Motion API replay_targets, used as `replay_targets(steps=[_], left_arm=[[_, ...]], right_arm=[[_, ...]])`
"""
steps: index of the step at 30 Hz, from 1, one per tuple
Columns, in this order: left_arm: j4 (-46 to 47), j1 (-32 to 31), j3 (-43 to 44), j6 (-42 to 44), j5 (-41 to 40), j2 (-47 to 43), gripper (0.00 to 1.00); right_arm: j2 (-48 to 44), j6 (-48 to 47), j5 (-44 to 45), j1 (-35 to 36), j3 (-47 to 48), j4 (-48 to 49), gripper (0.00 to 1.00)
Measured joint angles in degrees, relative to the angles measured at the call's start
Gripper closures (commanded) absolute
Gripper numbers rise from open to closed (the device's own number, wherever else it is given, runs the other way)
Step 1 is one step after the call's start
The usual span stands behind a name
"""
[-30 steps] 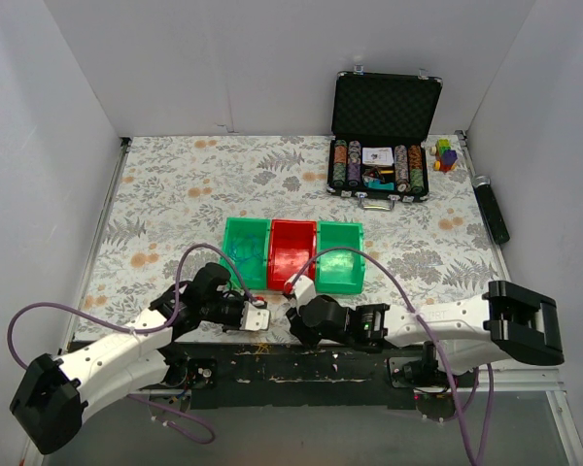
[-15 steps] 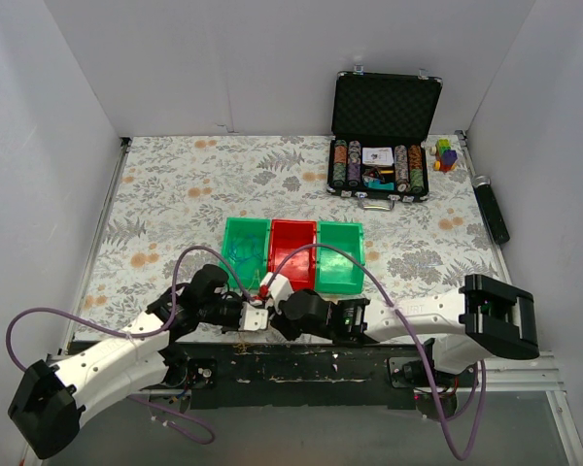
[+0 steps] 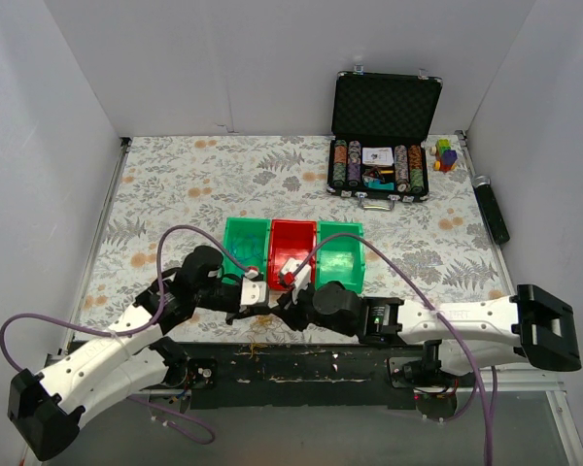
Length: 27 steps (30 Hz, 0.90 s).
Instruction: Untangle the cables
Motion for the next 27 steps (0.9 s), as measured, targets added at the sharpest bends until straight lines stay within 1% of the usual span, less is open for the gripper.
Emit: replay_targets(steps=[4,6,10,13,18,23,27], left_arm=[[-0.35,0.02,1.92,-2.6,2.01,0.48,1.0],[-0.09,-0.04,3.21,-3.72,3.41,0.61,1.0],[2.4,-0.35,6.34,-6.03,5.92,0.72,1.0],[4.37,-0.42,7.19,-7.28,6.95,0.98,1.0],[5.09,-0.46,7.19,-8.7,7.41,1.51,1.0],[5.81,-0.46,7.19,-9.7,7.89,1.51,1.0],[5.84,-0.46,7.19,-10.08,7.91,1.51,1.0]], right_arm=[[-3.1,0.13,0.09,0.37,-0.22,-1.62,0.61],[-6.05,0.46,0.17,0.55,-1.25,-1.97,0.61],[-10.51,0.7,-0.37,0.74,-2.56,-3.69,0.61],[-10.84,0.66,-0.83,0.76,-2.51,-5.14,0.61],[-10.73,0.63,-0.57,1.49,-2.51,-8.74,0.62],[-10.84,-0.2,1.6,2.03,-2.38,-9.2,0.62],[-11.89,-0.63,3.06,2.64,-1.49,-11.85,0.61]])
